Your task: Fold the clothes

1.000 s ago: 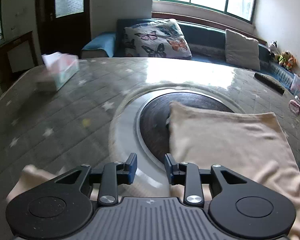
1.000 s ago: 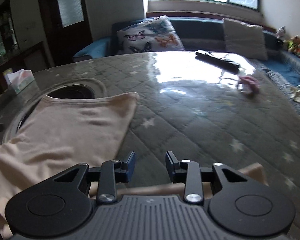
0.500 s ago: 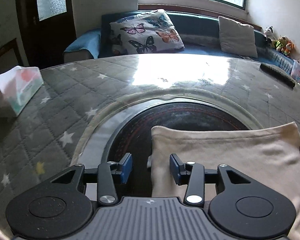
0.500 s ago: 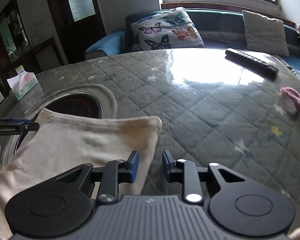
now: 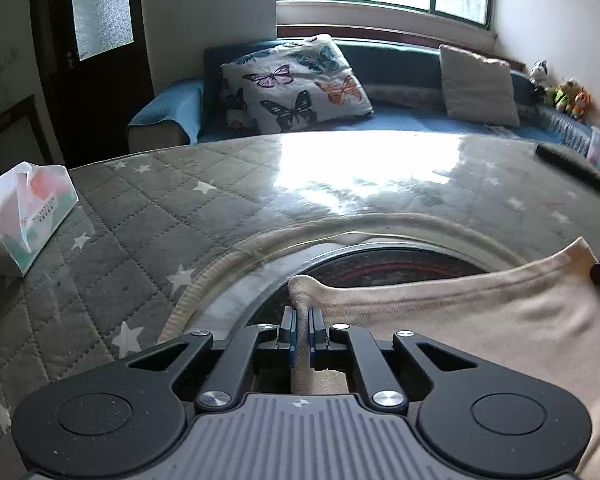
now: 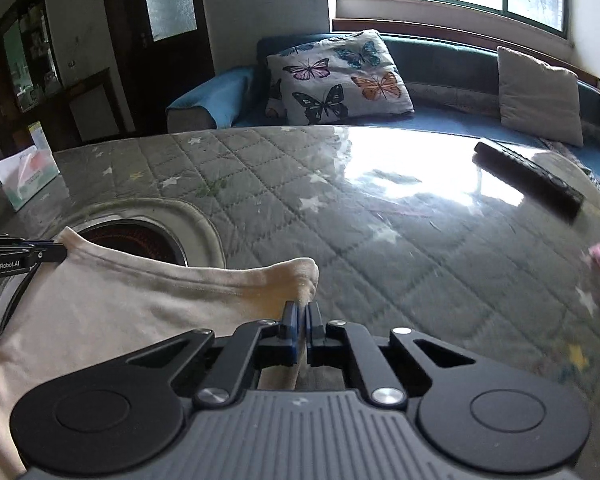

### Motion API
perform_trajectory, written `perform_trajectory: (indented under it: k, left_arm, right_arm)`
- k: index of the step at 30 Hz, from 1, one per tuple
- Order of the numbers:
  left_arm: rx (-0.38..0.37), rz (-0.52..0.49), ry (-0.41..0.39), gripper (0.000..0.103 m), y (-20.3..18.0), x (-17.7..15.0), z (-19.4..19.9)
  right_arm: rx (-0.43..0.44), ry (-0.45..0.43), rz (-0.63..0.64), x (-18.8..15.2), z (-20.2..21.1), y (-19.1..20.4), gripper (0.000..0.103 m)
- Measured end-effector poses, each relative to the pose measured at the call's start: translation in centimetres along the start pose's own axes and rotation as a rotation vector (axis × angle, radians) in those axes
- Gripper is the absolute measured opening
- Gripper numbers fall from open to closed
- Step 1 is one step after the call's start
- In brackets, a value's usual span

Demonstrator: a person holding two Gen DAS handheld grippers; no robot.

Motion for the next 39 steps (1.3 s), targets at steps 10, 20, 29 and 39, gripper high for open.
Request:
perform_trajectory:
  k: [10, 20, 29, 39]
  left_arm:
    - [-0.038, -0.048, -0.027, 0.013, -1.3, -0.6, 3.5]
    - [-0.149, -0.142, -0.017, 0.020, -4.7, -3.2, 7.2]
    - [-0.144, -0.145, 0.014, 0.024, -4.7, -5.0, 7.1]
    - [-0.144, -0.132, 0.017, 0.024, -4.7, -5.2, 6.8]
  right_arm:
    - [0.048, 0.014, 0.101, -0.8, 3.8, 3.4, 0.008]
    - [0.251, 0.091, 0.322, -7.1, 10.4, 13.1, 0.008]
    - [0.403, 0.193, 0.528, -12.4, 11.8, 20.0, 0.020]
    - [0.339, 0.186, 0.683, -14.4, 10.1, 22.3, 0.008]
Point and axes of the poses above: each gripper's, at about its wrist camera, not at the fingertips, and z roughly against the way its jaws point, y to its left, x to its top, the point moved 5 cm from there along -z, roughly the way its jaws point, and after that the axes turned 12 degrees about x, right-handed, at the moved point
